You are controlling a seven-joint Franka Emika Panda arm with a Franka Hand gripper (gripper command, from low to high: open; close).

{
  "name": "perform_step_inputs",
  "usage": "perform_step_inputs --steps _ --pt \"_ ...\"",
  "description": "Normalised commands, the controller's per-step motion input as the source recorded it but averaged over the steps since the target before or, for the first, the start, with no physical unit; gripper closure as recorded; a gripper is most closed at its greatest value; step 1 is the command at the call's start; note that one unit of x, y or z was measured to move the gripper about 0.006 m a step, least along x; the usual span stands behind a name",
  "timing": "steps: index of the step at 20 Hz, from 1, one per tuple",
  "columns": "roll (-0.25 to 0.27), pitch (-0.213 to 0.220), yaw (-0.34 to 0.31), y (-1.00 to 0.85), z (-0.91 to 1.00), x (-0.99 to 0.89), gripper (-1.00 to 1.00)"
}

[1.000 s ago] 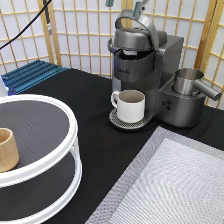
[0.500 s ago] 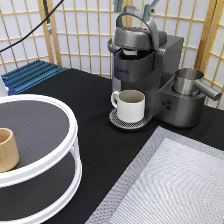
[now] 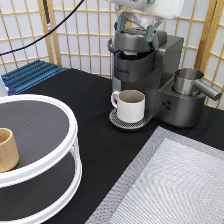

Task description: Make coffee

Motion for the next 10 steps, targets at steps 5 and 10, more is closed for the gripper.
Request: perform_step_inputs --steps 5,10 --pt "-0.020 -0.076 -0.063 -0.61 -0.36 -0.42 -1.00" --pt "0.000 -0.050 -0.010 -0.40 0.45 -0.38 -1.00"
